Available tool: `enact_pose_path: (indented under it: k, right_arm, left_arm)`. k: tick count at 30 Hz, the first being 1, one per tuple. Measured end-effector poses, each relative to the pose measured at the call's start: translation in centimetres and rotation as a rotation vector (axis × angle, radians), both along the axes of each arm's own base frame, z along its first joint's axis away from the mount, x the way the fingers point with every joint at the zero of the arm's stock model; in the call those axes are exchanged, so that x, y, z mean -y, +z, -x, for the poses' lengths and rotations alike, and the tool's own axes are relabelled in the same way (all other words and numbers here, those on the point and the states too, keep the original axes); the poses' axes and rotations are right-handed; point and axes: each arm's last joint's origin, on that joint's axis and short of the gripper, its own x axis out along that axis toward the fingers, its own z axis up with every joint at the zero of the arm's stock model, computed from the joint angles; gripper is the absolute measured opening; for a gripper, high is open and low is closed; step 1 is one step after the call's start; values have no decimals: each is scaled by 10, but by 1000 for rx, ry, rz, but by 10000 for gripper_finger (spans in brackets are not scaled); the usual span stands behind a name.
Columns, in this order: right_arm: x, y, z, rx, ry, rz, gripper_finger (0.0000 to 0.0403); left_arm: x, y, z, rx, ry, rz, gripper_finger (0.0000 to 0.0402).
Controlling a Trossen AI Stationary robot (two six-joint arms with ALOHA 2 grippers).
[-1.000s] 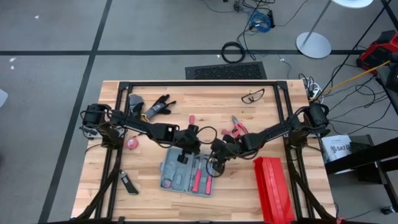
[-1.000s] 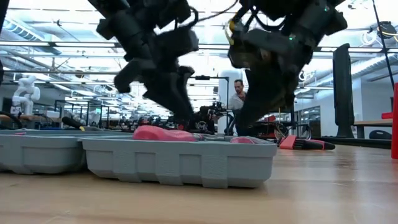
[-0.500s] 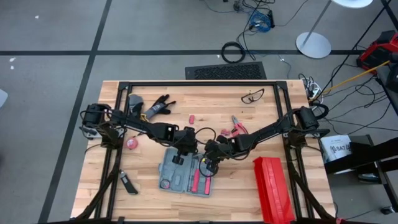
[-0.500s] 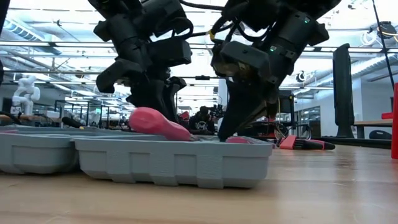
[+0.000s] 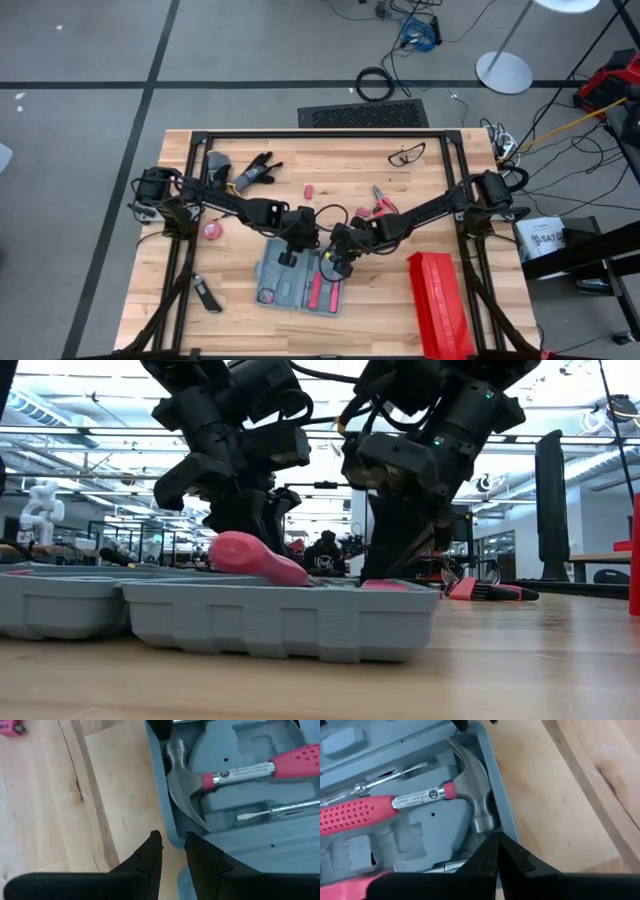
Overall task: Prefit tool cases
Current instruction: Put the red hammer into the gray prefit tools case
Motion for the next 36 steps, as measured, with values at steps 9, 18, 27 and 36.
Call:
enact_pose_path:
  k: [9,18,27,36]
  right_arm:
    - [0,-7,-7,40,33,-2,0]
    - [-2,12,-22,156,100,24,0]
    - [-3,41,-39,256,147,99,0]
    - [0,42,-38,175,119,82,0]
  left_arm:
    - [3,-9,-6,10,7,43,91]
    - [4,-10,-7,26,9,45,91]
    - [4,-1,-14,130,23,39,91]
    - [-4,47,24,52,118,-86,91]
